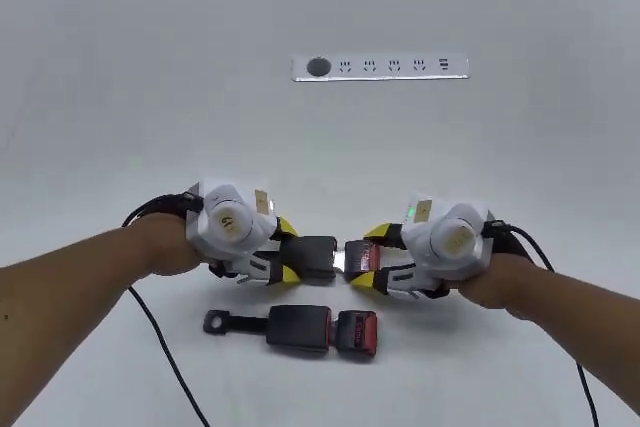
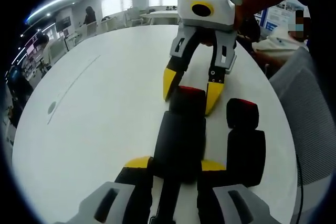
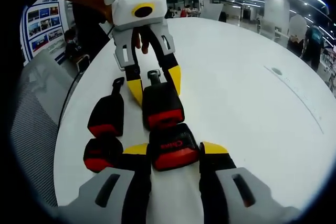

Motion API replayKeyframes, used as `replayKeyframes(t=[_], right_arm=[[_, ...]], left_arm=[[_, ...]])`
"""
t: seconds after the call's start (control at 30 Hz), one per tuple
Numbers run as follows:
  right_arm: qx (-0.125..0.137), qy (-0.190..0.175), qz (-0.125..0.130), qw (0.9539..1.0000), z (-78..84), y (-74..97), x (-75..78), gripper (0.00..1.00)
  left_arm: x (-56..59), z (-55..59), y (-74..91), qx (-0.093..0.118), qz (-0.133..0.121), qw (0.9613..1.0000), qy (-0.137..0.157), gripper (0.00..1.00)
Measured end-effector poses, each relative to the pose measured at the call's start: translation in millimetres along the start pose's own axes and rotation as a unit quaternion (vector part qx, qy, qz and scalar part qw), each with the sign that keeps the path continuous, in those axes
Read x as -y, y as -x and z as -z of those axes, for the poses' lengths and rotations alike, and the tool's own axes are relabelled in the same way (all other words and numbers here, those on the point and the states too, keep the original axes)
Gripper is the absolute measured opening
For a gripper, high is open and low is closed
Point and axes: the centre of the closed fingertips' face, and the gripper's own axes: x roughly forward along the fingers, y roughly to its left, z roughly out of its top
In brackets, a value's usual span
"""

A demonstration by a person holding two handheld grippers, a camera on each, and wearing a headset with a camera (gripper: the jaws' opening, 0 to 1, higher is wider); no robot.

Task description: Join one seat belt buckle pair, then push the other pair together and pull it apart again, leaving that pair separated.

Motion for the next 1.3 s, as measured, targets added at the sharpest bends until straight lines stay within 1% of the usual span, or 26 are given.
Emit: replayKeyframes(t=[0.03,0.13,0.17,0.37,0.53,0.73,0.9,1.1,1.3], right_arm=[[-0.001,-0.001,-0.001,1.0000,1.2,0.3,2.1,0.34],[-0.002,-0.003,-0.001,1.0000,1.2,1.3,1.8,0.34],[-0.006,0.007,-0.001,1.0000,1.3,0.8,1.5,0.34],[-0.012,0.007,-0.002,0.9999,1.6,0.2,0.0,0.34],[-0.019,0.010,-0.001,0.9998,1.0,0.3,-0.5,0.34],[-0.025,0.012,-0.002,0.9996,1.6,0.3,-0.8,0.34],[-0.027,0.017,-0.004,0.9995,1.8,-0.2,-1.4,0.34],[-0.031,0.022,-0.005,0.9993,3.2,-1.6,-1.4,0.34],[-0.036,0.024,-0.006,0.9991,3.1,-1.3,-1.8,0.34]], left_arm=[[0.5,-0.6,0.2,0.000,-0.001,1.0000,0.001,0.32],[3.0,-3.1,1.6,0.004,-0.002,1.0000,0.002,0.32],[3.5,-3.5,1.8,0.004,-0.003,1.0000,0.002,0.32],[4.0,-2.9,2.0,0.002,-0.001,1.0000,-0.004,0.32],[3.1,-0.2,1.2,-0.001,-0.001,1.0000,-0.007,0.32],[4.1,0.4,1.2,-0.004,0.000,1.0000,-0.009,0.32],[3.7,2.0,0.9,-0.011,0.005,0.9997,-0.020,0.32],[2.9,4.0,0.1,-0.011,0.008,0.9996,-0.027,0.33],[2.1,5.2,-0.6,-0.008,0.008,0.9996,-0.026,0.33]])
